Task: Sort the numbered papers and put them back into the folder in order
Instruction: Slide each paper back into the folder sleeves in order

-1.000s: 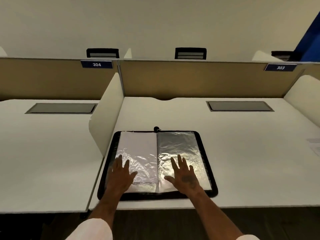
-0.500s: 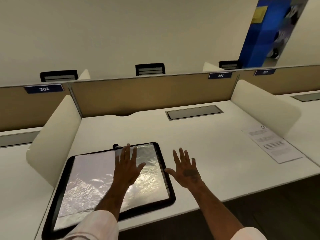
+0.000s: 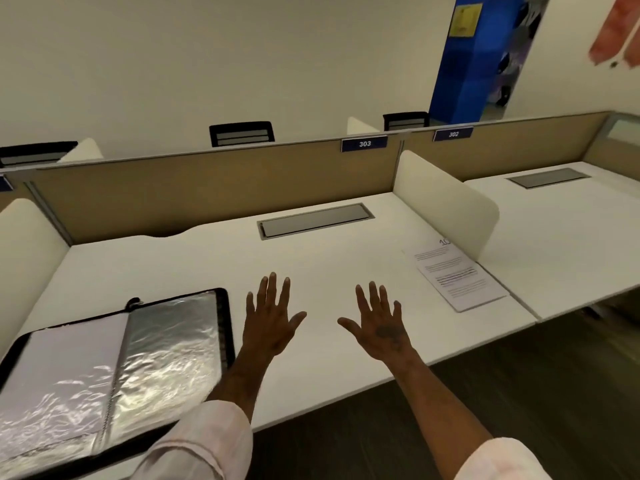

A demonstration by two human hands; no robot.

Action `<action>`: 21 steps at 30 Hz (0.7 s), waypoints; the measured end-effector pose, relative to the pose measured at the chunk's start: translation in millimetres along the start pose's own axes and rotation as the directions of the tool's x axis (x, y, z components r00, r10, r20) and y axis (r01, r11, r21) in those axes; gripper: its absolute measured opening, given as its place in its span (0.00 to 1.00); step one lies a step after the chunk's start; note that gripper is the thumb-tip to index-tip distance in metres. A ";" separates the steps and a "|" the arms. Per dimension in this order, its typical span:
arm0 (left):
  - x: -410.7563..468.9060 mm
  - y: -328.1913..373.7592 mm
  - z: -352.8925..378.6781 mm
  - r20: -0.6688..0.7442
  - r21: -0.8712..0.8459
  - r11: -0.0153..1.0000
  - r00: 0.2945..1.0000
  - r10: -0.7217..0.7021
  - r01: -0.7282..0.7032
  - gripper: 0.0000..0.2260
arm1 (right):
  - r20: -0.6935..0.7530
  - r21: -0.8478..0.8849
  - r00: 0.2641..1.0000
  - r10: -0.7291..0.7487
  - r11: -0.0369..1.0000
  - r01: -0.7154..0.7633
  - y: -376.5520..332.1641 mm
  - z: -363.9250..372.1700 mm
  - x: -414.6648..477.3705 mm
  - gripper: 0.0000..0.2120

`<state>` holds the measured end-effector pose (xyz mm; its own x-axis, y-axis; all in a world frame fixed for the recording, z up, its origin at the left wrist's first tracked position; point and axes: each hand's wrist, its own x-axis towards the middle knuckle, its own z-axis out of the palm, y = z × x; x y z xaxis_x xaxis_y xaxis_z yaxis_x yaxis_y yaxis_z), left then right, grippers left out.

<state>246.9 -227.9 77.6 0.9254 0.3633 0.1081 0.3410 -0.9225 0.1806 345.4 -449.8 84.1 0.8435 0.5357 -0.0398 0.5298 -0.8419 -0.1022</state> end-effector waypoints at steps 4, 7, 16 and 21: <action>21.6 52.3 20.0 0.034 -0.019 0.999 0.999 0.042 -0.041 0.41 | -0.021 0.008 0.997 0.071 0.997 -0.070 53.1 -3.8 -3.3 0.45; 43.7 88.8 36.1 0.069 -0.016 0.996 0.993 0.093 -0.093 0.41 | -0.005 0.041 0.992 0.129 0.991 -0.129 92.0 0.6 2.7 0.45; 136.7 179.2 85.6 0.104 -0.045 0.980 0.974 0.200 -0.196 0.45 | -0.017 0.040 0.959 0.283 0.958 -0.282 201.1 15.8 52.5 0.48; 195.4 228.6 105.3 0.134 -0.073 0.966 0.957 0.256 -0.248 0.47 | -0.009 0.016 0.946 0.323 0.946 -0.323 255.1 8.7 93.3 0.49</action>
<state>523.1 -381.5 37.0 0.9954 0.0937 0.0183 0.0874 -0.9718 0.2191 558.4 -614.0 45.6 0.9701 0.2347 -0.0618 0.2280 -0.9685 -0.0998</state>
